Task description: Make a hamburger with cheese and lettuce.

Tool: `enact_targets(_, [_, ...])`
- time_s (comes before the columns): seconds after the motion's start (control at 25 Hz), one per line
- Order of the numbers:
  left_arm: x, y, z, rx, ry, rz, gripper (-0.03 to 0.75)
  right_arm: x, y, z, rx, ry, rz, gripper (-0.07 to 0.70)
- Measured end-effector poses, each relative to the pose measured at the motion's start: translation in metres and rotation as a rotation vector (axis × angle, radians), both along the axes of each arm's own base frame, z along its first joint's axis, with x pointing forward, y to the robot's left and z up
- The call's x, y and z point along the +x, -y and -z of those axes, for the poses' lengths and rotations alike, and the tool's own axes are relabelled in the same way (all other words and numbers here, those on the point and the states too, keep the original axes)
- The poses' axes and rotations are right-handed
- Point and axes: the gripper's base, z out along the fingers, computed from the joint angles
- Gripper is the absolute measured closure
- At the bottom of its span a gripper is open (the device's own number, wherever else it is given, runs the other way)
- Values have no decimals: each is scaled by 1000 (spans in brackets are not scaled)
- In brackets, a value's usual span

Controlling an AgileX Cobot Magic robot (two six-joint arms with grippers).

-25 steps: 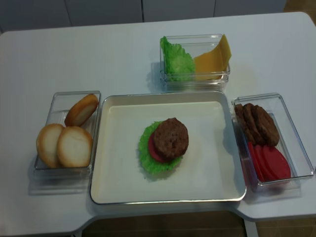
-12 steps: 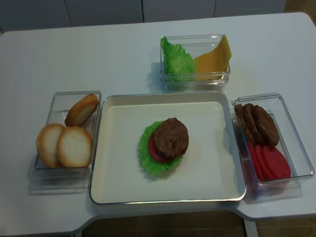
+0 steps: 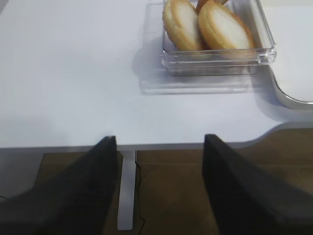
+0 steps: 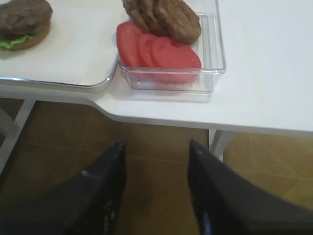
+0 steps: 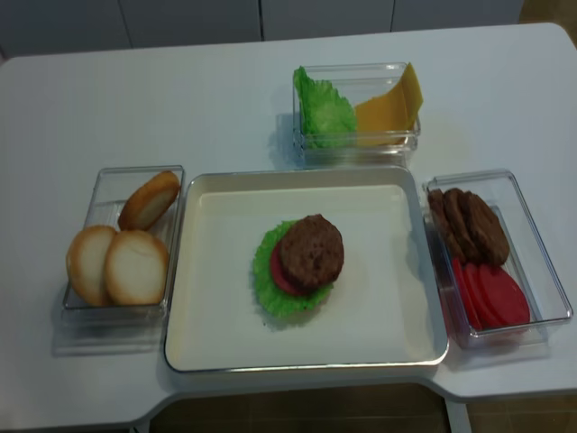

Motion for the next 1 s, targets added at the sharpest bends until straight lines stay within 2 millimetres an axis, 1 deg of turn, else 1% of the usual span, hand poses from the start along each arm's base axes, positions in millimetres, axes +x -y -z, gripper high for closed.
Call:
enact_targets(0.12, [0,0,0,0,0,0,300,5,1,9,-27,-31,16,245])
enact_targets(0.24, [0,0,0,0,0,0,300,5,3,10,-45,-29,29,227])
enact_targets(0.56, [0,0,0,0,0,0,300,14,4,10,-56,41,48,225])
enact_targets(0.72, [0,0,0,0,0,0,300,18,3,15,-55,50,47,225])
enact_targets(1.0, [0,0,0,0,0,0,300,19,3,15,-53,56,47,225])
